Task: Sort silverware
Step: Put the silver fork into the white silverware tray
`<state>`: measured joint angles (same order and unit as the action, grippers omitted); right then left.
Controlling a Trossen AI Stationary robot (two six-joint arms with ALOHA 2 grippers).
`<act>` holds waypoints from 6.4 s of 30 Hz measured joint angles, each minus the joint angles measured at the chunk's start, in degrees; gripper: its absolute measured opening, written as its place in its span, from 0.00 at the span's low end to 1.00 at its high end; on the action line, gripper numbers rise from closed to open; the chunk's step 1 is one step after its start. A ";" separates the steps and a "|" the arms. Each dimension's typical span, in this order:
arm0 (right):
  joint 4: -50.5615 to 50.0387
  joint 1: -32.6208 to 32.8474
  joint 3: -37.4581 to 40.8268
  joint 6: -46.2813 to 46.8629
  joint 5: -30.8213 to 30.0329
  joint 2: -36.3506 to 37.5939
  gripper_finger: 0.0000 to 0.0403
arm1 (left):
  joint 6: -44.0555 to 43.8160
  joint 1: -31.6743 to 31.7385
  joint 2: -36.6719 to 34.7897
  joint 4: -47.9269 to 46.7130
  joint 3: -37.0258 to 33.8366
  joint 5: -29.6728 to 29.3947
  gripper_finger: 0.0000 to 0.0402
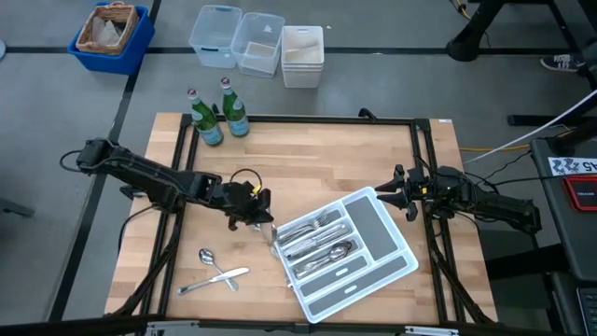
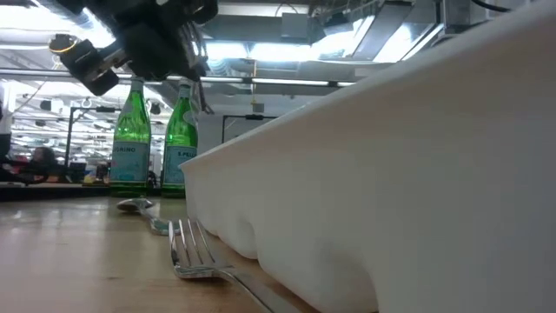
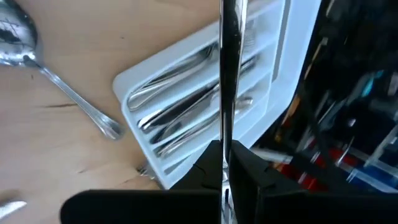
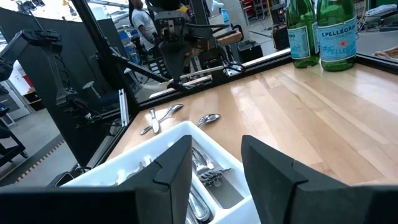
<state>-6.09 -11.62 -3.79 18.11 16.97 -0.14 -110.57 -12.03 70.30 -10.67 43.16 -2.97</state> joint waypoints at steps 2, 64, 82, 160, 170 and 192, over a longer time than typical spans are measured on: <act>0.00 0.00 -0.02 -0.02 0.00 0.00 0.35 | -1.95 -0.46 0.00 0.59 0.00 -1.98 0.01; 27.70 0.02 -31.95 -0.92 -11.79 -61.80 0.35 | 48.28 8.72 26.08 66.51 6.91 -43.70 0.01; 25.38 0.02 -38.75 -2.58 -11.39 -69.87 0.35 | 48.88 8.28 26.05 66.71 6.91 -43.70 0.01; 4.10 0.02 -38.71 2.14 12.04 -68.89 0.00 | 59.69 -6.02 19.65 27.27 6.91 -23.19 0.29; -0.21 5.67 -38.75 -2.07 7.02 -74.16 0.00 | 56.34 -10.12 7.45 3.28 6.89 -23.30 0.29; 4.07 12.68 -38.86 -6.25 -1.39 -89.67 0.00 | 55.43 -11.61 -2.08 -11.57 6.88 -23.33 0.29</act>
<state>-2.02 1.06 -42.65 11.86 15.58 -89.81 -55.13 -23.64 68.23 -22.24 50.04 -26.30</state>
